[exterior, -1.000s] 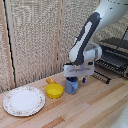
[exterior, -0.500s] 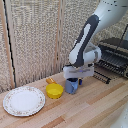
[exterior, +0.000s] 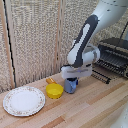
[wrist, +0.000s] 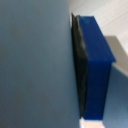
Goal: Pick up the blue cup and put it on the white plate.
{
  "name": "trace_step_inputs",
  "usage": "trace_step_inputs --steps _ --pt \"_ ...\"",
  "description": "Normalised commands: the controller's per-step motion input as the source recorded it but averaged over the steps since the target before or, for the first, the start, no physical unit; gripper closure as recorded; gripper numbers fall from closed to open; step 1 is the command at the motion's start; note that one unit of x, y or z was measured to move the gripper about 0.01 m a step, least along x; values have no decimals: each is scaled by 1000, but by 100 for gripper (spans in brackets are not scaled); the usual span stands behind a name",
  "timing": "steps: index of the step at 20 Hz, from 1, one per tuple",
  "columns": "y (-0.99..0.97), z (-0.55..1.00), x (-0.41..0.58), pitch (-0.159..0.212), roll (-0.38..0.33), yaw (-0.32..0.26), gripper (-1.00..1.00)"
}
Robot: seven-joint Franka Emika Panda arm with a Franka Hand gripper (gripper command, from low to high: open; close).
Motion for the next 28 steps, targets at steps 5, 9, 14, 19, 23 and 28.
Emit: trace_step_inputs --steps 5,9,14,19,23,28 --pt "188 997 321 68 0 -81 100" --pt "261 926 384 89 0 -73 100" --pt "694 392 162 84 23 -67 100" --pt "851 231 173 45 2 -56 100" --pt "901 74 236 7 0 -59 100" --pt "922 2 317 0 -1 -34 100"
